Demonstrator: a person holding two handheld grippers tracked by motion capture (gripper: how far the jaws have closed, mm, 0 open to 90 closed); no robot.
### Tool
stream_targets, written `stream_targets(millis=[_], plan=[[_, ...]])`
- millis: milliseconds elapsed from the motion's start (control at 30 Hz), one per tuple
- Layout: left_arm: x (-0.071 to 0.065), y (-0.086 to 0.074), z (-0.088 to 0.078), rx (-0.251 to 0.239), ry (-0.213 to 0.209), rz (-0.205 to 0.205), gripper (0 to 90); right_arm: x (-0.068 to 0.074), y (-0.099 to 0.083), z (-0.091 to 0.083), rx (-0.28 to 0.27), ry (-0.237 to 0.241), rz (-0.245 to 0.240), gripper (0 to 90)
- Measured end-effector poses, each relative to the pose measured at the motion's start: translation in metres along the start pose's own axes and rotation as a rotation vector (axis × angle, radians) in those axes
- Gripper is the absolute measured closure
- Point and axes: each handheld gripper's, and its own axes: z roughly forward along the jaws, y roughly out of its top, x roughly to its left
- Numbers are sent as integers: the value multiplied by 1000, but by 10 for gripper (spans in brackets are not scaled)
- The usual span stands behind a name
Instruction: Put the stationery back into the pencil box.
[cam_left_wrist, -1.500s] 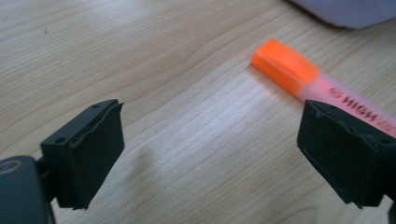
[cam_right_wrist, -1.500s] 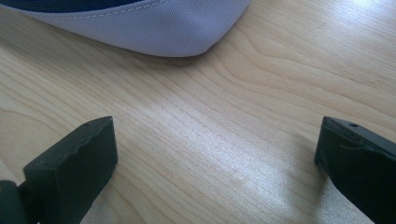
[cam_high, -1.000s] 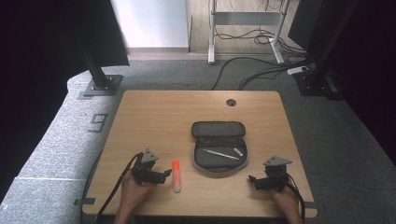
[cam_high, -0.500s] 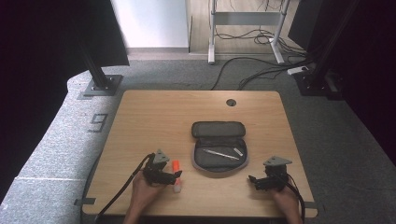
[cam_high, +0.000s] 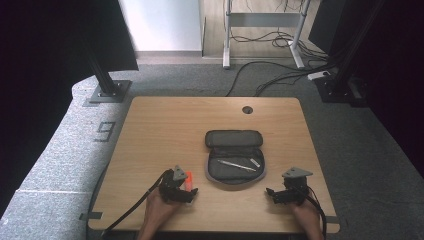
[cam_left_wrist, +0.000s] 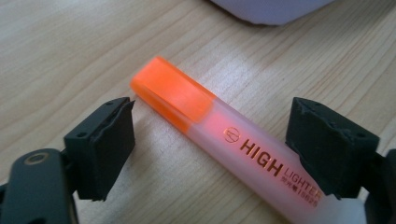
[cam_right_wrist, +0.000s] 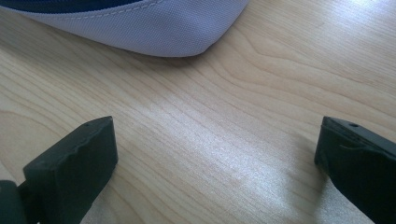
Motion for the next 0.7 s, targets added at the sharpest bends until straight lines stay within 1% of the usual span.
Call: stream_targets(millis=[67, 167, 233, 367, 433, 600, 700], plan=[[0, -1, -1, -4, -6, -5, 187, 0, 0, 0, 0, 0, 0, 0], [1, -3, -4, -11, -3, -10, 256, 0, 0, 0, 0, 0, 0, 0], [3, -5, -6, -18, 0, -13, 325, 0, 0, 0, 0, 0, 0, 0], [7, -10, -11, -24, 4, -21, 427, 0, 0, 0, 0, 0, 0, 0], [9, -11, -13, -23, 7, -26, 447, 0, 0, 0, 0, 0, 0, 0], [12, -14, -16, -19, 9, -31, 531, 0, 0, 0, 0, 0, 0, 0], [14, -15, -18, -20, 12, -39, 561, 0, 0, 0, 0, 0, 0, 0]])
